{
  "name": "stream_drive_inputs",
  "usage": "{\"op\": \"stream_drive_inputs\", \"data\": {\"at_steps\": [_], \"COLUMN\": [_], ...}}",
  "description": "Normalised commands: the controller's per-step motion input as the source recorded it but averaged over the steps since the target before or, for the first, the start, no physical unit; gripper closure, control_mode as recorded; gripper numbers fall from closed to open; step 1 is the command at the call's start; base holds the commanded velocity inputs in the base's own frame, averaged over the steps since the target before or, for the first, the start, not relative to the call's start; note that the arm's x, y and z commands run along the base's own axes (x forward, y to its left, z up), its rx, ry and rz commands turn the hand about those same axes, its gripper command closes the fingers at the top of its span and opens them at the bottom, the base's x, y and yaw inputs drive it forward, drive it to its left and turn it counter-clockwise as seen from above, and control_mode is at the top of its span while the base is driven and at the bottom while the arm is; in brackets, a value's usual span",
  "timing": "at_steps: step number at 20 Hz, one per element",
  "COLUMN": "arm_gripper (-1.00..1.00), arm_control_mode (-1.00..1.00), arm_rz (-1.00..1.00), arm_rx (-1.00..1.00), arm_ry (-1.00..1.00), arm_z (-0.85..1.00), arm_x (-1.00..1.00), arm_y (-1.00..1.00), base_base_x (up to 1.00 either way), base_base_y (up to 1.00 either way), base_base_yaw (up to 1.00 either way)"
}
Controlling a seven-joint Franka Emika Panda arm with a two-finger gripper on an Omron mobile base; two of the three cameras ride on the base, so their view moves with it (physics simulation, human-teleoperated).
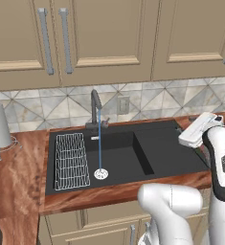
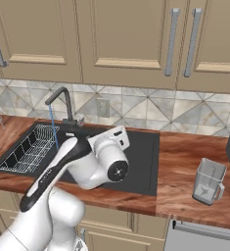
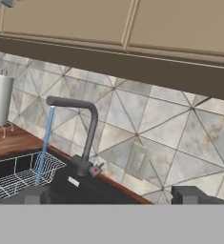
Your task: Turn on the sink faucet and place the jug under the water for a few seconds to fill it up.
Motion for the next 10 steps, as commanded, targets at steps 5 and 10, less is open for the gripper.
{"op": "stream_drive_inputs", "data": {"at_steps": [5, 10], "arm_gripper": [-1.0, -1.0], "arm_control_mode": [-1.0, -1.0], "arm_rz": [0.04, 0.0], "arm_rx": [-0.08, -0.07], "arm_ry": [0.13, 0.06], "arm_z": [0.05, 0.0], "arm_x": [-0.47, -0.42], "arm_y": [-0.44, -0.51], "base_base_x": [0.0, 0.0], "base_base_y": [0.0, 0.0], "base_base_yaw": [0.0, 0.0]}}
